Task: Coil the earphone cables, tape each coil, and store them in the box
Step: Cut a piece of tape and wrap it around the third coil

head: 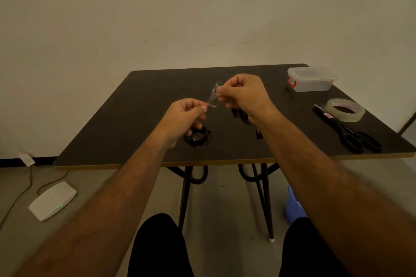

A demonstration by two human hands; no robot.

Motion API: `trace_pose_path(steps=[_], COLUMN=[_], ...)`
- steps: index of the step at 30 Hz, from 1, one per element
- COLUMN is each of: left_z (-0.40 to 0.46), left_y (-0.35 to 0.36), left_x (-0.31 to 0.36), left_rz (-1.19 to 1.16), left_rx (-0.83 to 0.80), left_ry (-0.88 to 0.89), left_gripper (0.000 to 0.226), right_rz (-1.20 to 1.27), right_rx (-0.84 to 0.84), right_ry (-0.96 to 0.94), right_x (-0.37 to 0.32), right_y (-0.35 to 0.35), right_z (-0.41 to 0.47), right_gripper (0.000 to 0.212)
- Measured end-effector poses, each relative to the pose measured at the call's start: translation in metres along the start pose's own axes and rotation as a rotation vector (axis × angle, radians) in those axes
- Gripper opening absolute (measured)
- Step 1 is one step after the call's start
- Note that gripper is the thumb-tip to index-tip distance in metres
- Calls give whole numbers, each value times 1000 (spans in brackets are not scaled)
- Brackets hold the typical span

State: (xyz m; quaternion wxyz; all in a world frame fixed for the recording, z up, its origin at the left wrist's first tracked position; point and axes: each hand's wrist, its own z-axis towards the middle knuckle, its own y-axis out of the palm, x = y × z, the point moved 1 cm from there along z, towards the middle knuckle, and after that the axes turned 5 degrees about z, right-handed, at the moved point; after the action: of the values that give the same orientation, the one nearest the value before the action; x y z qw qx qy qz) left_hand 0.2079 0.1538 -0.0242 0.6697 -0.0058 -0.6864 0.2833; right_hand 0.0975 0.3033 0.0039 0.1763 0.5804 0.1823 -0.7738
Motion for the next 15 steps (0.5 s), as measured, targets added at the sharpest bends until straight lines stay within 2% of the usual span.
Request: trace_pose_path(steps=[2, 5, 8, 11, 15], left_z=[0, 3, 5, 4, 3], left_y=[-2, -3, 4, 10, 10], left_x=[-6, -15, -25, -38, -54], left_rz=[141, 672, 1117, 1273, 1324], left_rx=[35, 61, -16, -156, -200], left_ry=[27, 160, 381, 410, 332], left_gripper=[12, 23, 35, 40, 42], right_rz=[55, 96, 97, 102, 112], right_rx=[80, 147, 145, 139, 94], right_ry=[-5, 25, 59, 76, 84], right_x=[6, 12, 17, 20, 23], right_y=[-4, -13, -19, -21, -25], right_z=[-2, -3, -4, -6, -8], right_gripper=[11, 9, 8, 7, 8])
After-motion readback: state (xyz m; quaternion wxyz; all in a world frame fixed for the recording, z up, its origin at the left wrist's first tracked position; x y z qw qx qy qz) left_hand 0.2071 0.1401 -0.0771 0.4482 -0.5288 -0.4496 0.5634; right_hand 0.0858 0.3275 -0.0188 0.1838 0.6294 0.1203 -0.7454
